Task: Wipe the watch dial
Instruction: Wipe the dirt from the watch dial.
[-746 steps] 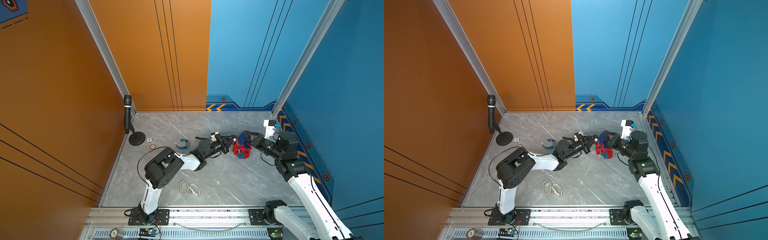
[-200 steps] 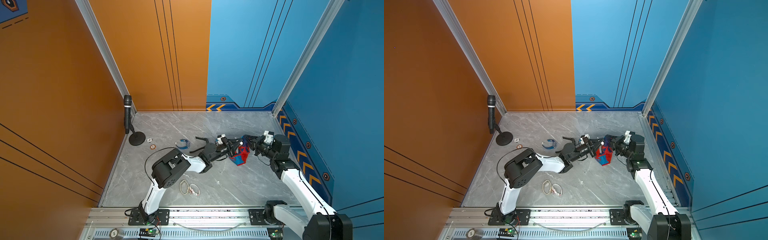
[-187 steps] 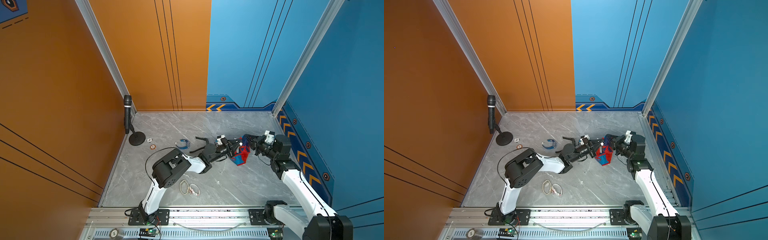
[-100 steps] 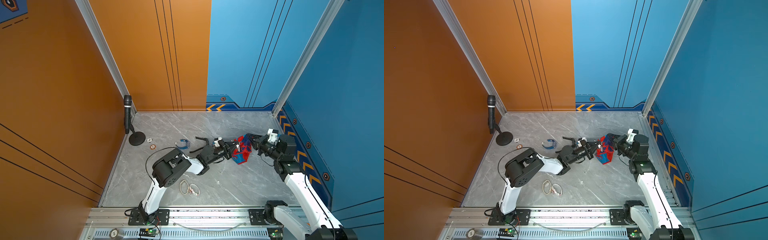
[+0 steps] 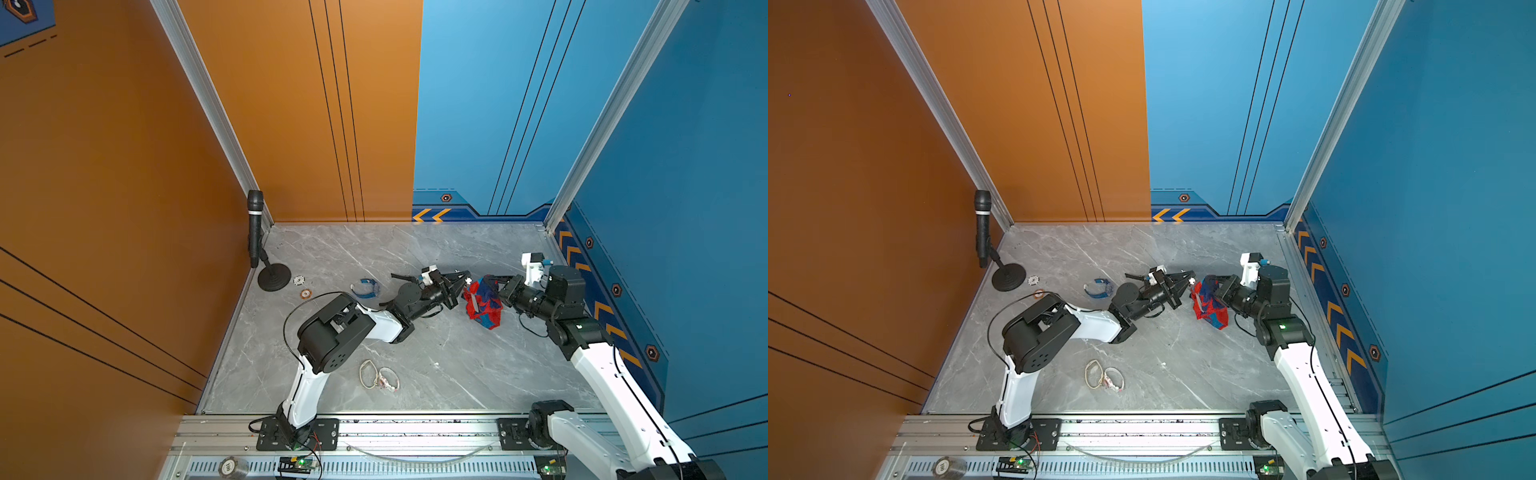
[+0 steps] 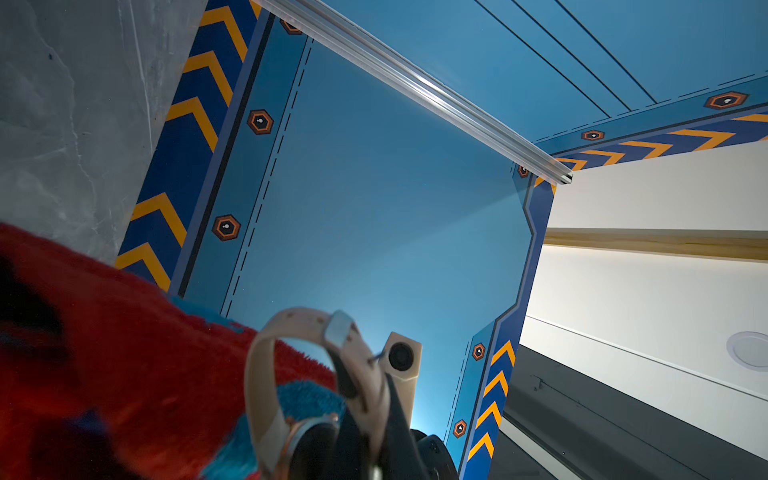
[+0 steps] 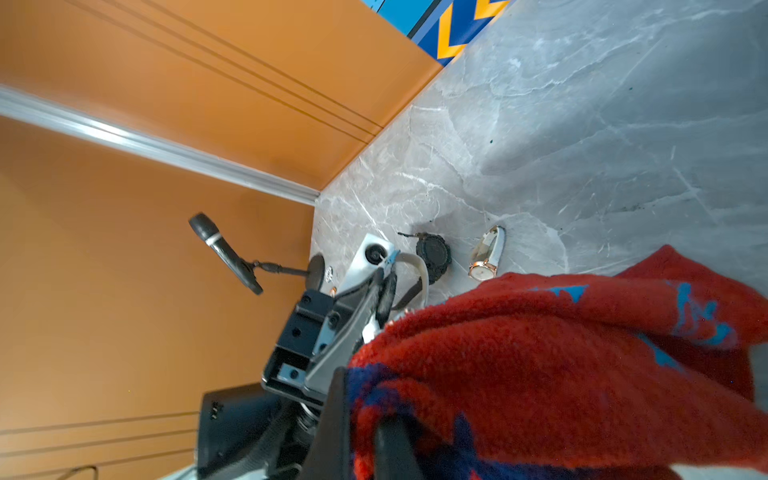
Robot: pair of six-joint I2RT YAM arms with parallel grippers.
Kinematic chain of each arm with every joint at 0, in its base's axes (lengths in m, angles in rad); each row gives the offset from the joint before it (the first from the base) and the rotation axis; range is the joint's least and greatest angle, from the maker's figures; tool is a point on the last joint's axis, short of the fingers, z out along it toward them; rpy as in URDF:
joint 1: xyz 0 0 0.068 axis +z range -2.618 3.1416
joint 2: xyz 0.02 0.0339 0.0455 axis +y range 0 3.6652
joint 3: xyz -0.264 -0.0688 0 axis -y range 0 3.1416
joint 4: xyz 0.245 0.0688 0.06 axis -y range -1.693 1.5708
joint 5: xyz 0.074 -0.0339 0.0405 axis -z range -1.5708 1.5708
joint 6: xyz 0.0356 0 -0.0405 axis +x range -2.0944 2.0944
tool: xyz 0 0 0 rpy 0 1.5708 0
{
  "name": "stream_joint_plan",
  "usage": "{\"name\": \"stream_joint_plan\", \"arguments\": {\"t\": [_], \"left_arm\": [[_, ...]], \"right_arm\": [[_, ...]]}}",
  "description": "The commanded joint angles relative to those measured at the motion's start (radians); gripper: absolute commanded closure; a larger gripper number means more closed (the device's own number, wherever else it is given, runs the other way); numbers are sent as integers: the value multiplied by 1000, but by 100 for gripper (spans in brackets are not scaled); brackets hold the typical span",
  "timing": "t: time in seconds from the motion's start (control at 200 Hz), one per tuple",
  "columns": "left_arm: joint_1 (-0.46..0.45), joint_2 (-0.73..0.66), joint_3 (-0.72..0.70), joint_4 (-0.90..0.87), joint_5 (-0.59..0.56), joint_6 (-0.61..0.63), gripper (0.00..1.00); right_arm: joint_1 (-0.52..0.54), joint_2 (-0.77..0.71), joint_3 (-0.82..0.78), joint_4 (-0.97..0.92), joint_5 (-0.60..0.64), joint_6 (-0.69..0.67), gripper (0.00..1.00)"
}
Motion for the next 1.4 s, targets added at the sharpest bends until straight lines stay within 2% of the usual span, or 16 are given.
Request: {"name": "stream_joint_plan", "arguments": {"t": [0.0, 0.12, 0.205, 0.371, 0.496, 0.691, 0.961, 1.392], "left_arm": [[13, -53, 25, -5, 32, -42, 100], [13, -60, 30, -11, 47, -40, 100], [13, -63, 26, -17, 68, -41, 100], [28, -90, -8, -48, 133, -35, 100], [43, -126, -39, -69, 183, -20, 100], [60, -171, -89, -106, 262, 1, 100], [47, -143, -66, -76, 308, -14, 100], [32, -123, -43, -49, 305, -29, 100]], "right_arm": [[82, -19, -20, 31, 35, -230, 100], [233, -63, -82, 76, 192, -472, 100], [340, -113, -161, 153, 363, -622, 100], [392, -142, -242, 236, 549, -773, 100], [383, -178, -334, 400, 546, -813, 100], [384, -175, -363, 477, 492, -881, 100], [389, -161, -356, 492, 484, -903, 100], [391, -138, -344, 471, 537, -902, 100]]}}
